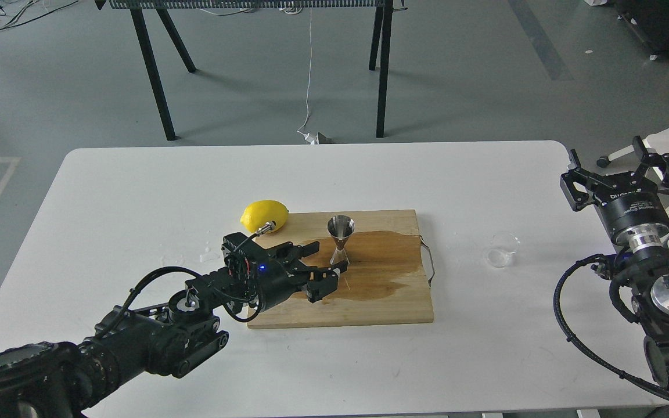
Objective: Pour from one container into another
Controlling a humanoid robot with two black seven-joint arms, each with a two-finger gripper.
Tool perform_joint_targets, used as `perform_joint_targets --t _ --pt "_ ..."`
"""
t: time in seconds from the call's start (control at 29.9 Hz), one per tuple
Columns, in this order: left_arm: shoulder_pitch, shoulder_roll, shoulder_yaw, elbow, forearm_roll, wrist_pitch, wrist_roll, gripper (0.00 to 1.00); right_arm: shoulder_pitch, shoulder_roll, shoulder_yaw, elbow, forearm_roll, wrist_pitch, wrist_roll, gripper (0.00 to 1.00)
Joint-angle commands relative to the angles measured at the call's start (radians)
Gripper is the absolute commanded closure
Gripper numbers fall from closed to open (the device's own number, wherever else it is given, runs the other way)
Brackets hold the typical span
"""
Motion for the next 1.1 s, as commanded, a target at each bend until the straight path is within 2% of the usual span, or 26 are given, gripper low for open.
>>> perform_joint_targets --t 0.0,0.13,0.37,0.57,0.74,0.87,0.97,1.07 --pt "-0.001 0.012 -0.005 -0.002 0.000 0.001 0.000 0.18 0.000 0.000 0.000 0.000 0.000 0.000 -0.001 0.01" --pt "0.001 0.050 -0.007 -0.026 -0.001 0.020 0.000 0.18 0.002 0.000 0.000 0.000 0.000 0.000 -0.001 0.01" --pt "0.042 0.226 -0.007 -0.313 -0.099 0.018 0.000 0.18 0.000 0.000 0.001 0.000 0.000 0.000 -0.001 0.01" --pt "0.068 0.364 -0.032 -0.397 -0.126 0.038 0.000 0.18 0.000 0.000 0.001 0.002 0.000 0.000 0.001 0.01" --pt "0.134 0.513 -0.118 -0.543 -0.259 0.017 0.000 0.18 -0.001 0.000 0.001 0.011 0.002 0.000 0.001 0.01" --pt "0.136 0.610 -0.132 -0.647 -0.481 -0.104 0.000 0.17 -0.024 0.000 0.007 0.058 0.006 0.000 -0.004 0.01" --pt "0.134 0.650 -0.170 -0.699 -0.622 -0.251 0.000 0.16 -0.073 -0.008 0.021 0.129 0.011 0.000 -0.005 0.01" --pt "0.136 0.657 -0.255 -0.713 -0.698 -0.438 0.000 0.15 -0.147 -0.017 0.044 0.193 0.018 0.000 -0.007 0.01"
